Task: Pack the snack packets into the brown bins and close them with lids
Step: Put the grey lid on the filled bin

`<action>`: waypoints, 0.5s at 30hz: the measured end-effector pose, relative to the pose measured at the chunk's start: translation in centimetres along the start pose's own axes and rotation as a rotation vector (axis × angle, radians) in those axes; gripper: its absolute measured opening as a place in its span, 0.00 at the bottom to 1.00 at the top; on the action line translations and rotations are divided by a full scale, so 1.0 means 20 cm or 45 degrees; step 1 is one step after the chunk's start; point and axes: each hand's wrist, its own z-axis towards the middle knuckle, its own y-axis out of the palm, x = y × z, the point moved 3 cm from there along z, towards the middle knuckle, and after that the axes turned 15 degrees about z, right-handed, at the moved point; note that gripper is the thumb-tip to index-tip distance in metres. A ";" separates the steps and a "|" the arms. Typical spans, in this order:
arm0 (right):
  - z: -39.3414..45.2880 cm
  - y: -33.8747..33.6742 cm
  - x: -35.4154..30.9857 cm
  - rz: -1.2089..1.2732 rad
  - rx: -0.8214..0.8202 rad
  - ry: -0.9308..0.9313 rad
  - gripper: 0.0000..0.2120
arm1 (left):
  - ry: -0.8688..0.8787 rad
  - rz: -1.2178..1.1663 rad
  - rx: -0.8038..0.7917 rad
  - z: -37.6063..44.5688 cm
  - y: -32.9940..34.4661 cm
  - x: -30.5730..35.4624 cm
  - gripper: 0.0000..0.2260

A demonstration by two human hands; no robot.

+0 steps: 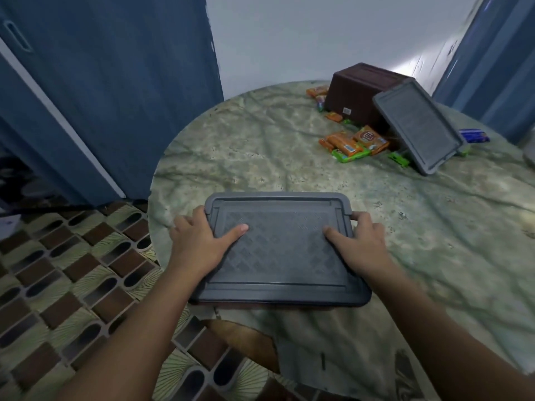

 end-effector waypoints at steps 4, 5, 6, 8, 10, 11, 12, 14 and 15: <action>-0.02 0.01 0.04 0.204 -0.079 0.012 0.29 | 0.033 -0.174 -0.041 -0.03 0.03 -0.02 0.45; -0.02 0.01 0.03 0.233 -0.091 0.007 0.28 | 0.037 -0.194 -0.041 -0.03 0.03 -0.02 0.45; -0.02 0.01 0.03 0.239 -0.092 0.009 0.27 | 0.035 -0.203 -0.046 -0.03 0.03 -0.03 0.45; -0.02 0.00 0.04 0.258 -0.085 0.019 0.27 | 0.023 -0.230 -0.058 -0.01 0.04 -0.04 0.46; -0.01 0.00 0.04 0.310 -0.064 0.048 0.30 | -0.003 -0.280 -0.068 -0.01 0.04 -0.05 0.47; -0.01 0.00 0.05 0.333 -0.047 0.060 0.31 | -0.029 -0.319 -0.075 0.00 0.04 -0.05 0.49; -0.01 0.00 0.05 0.342 -0.031 0.073 0.33 | -0.077 -0.368 -0.085 0.00 0.05 -0.05 0.51; -0.01 0.00 0.06 0.351 0.002 0.096 0.36 | -0.191 -0.404 -0.072 -0.02 0.05 -0.07 0.52; 0.00 0.00 0.07 0.351 0.014 0.104 0.37 | -0.225 -0.374 -0.047 -0.02 0.04 -0.08 0.49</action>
